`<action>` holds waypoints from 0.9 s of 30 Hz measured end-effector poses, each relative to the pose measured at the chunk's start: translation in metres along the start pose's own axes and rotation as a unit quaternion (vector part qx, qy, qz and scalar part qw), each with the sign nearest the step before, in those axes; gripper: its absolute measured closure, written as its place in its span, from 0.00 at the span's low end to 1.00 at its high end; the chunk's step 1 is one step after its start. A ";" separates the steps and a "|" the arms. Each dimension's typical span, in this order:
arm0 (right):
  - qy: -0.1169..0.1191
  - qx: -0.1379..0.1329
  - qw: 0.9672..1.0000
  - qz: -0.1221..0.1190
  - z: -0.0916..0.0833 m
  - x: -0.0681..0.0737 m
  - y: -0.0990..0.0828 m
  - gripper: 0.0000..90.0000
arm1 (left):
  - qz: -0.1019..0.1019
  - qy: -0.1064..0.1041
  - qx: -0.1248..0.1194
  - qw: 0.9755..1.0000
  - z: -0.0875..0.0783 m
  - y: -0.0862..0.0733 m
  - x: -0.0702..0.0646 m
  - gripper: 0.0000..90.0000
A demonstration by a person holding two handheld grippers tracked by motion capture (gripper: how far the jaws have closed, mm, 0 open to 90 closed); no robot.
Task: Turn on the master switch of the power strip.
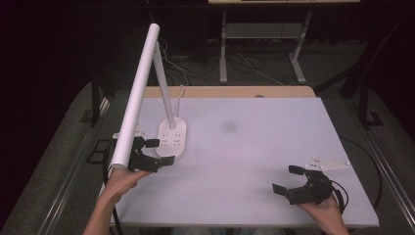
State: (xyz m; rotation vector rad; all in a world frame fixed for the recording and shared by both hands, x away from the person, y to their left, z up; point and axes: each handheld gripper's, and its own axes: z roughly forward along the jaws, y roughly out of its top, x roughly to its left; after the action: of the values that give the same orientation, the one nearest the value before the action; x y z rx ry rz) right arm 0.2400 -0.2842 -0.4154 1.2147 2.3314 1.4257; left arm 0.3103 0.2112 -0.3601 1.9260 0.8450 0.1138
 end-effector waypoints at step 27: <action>0.004 0.000 1.000 -0.001 0.000 -0.001 0.000 0.00 | -0.005 0.035 0.035 0.999 0.001 0.030 0.030 0.02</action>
State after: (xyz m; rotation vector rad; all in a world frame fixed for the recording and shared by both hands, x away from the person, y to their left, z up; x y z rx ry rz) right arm 0.2403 -0.2849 -0.4158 1.2089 2.3376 1.4330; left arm 0.3484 0.2208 -0.3441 1.9922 0.9153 0.1491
